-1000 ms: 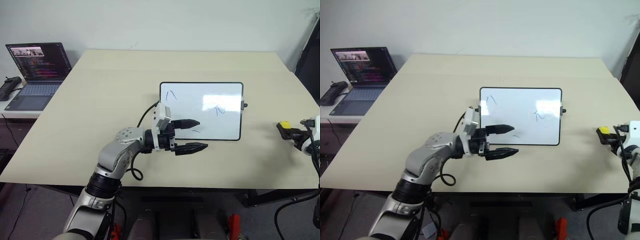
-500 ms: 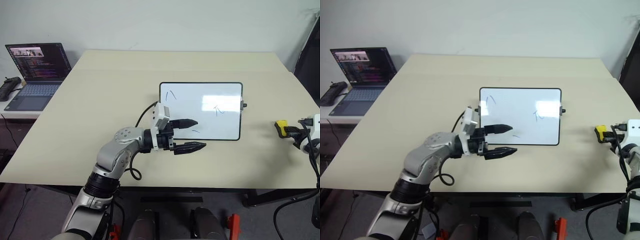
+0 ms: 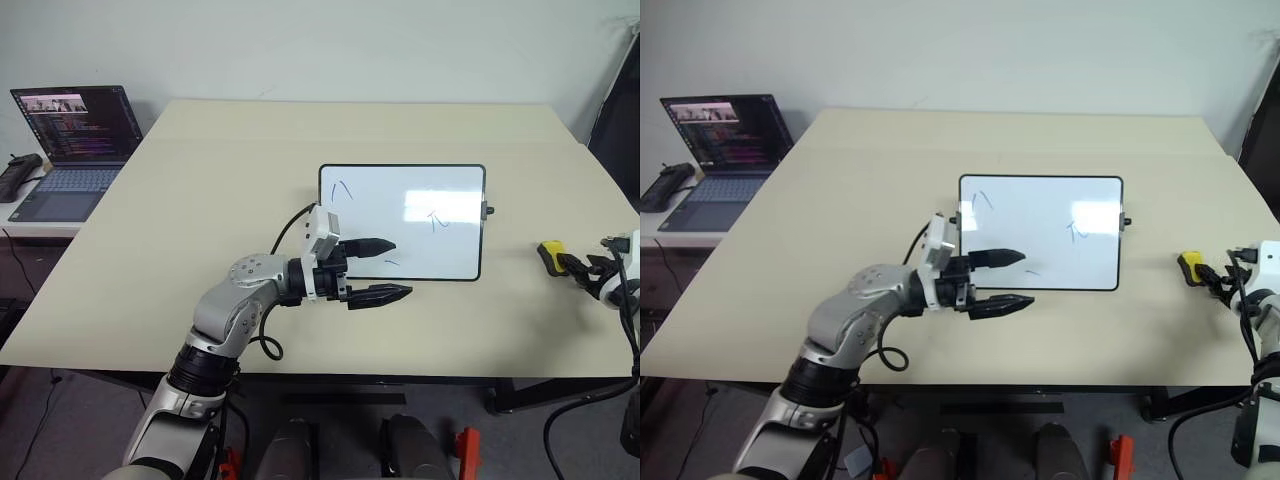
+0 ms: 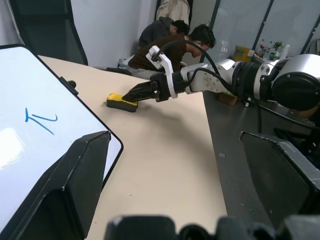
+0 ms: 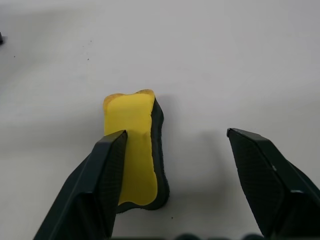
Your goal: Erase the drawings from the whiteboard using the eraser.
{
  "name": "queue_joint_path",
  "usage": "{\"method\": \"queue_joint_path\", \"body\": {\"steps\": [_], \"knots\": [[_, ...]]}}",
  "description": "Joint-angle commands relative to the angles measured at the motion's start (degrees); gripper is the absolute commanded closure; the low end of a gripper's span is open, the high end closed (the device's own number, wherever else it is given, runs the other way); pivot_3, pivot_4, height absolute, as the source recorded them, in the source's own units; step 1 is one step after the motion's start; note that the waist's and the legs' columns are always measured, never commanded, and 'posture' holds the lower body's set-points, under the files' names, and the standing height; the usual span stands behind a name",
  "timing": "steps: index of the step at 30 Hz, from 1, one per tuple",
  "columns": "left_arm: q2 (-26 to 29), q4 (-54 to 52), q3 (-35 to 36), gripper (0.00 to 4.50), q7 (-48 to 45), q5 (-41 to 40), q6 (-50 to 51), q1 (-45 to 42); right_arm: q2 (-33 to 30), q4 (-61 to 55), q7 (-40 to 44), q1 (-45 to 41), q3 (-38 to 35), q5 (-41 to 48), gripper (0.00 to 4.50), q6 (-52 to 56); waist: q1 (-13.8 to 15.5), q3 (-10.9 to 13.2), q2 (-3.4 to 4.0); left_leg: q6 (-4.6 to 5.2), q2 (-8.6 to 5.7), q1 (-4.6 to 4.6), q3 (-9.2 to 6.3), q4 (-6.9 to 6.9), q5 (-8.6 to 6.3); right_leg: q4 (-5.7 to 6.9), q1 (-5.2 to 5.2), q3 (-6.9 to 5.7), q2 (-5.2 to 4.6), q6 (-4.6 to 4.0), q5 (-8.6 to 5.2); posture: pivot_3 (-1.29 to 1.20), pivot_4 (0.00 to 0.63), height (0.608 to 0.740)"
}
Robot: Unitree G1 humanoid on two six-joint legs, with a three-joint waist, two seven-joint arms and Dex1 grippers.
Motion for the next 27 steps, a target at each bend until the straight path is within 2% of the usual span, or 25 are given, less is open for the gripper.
{"method": "queue_joint_path", "body": {"steps": [1, 11, 14, 15, 16, 27], "knots": [[-0.03, -1.37, 0.27, 0.00, -0.57, 0.22, -0.42, -0.86, 0.12, -1.67, 0.47, -0.79, -2.01, 2.04, 1.23, 1.09, 0.00, 0.00, 0.00, 0.00, 0.00, 0.00, 0.00, 0.00, 0.00, 0.00, 0.00, 0.00, 0.00, 0.00, 0.00, 0.00, 0.150, 0.740], [-0.28, -1.91, 0.23, 0.00, -0.54, 0.41, -0.27, -0.37, 1.30, -7.28, 1.64, -0.71, -2.41, 4.04, 1.23, 3.99, 0.16, 0.01, 0.01, 0.00, -0.01, -0.03, -0.01, 0.00, 0.00, 0.00, -0.01, -0.01, 0.00, 0.00, 0.00, 0.00, 0.150, 0.740], [-0.27, -1.98, 0.21, 0.00, -0.51, 0.44, -0.28, -0.25, 1.37, -9.00, 1.51, -0.46, -2.07, 3.74, 0.63, 4.30, 0.16, 0.01, 0.02, 0.00, -0.01, -0.04, -0.01, -0.01, 0.00, -0.01, -0.03, 0.00, 0.00, 0.00, 0.00, 0.00, 0.150, 0.740], [-0.26, -2.02, 0.20, 0.00, -0.50, 0.43, -0.27, -0.21, 1.41, -9.41, 1.32, -0.41, -2.05, 3.64, 0.25, 4.32, 0.17, 0.01, 0.02, 0.00, -0.01, -0.03, -0.01, -0.01, 0.00, -0.01, -0.03, -0.01, 0.00, 0.00, 0.00, 0.00, 0.150, 0.740], [-0.28, -2.05, 0.21, 0.00, -0.45, 0.43, -0.26, -0.17, 1.48, -9.96, 1.36, -0.38, -2.10, 3.77, 0.05, 4.60, 0.17, 0.01, 0.02, 0.00, -0.01, -0.03, -0.01, -0.01, 0.00, -0.01, -0.03, -0.01, 0.00, 0.00, 0.00, 0.00, 0.150, 0.740], [-0.45, -2.30, 0.16, 0.00, -0.13, 0.83, -0.10, 0.35, 2.75, -8.94, -1.45, 0.35, 1.24, -0.27, 0.05, 3.49, 0.16, 0.01, 0.02, 0.00, -0.01, -0.04, -0.01, -0.01, 0.00, 0.00, -0.04, -0.01, 0.00, -0.01, 0.01, 0.00, 0.150, 0.740]]}}
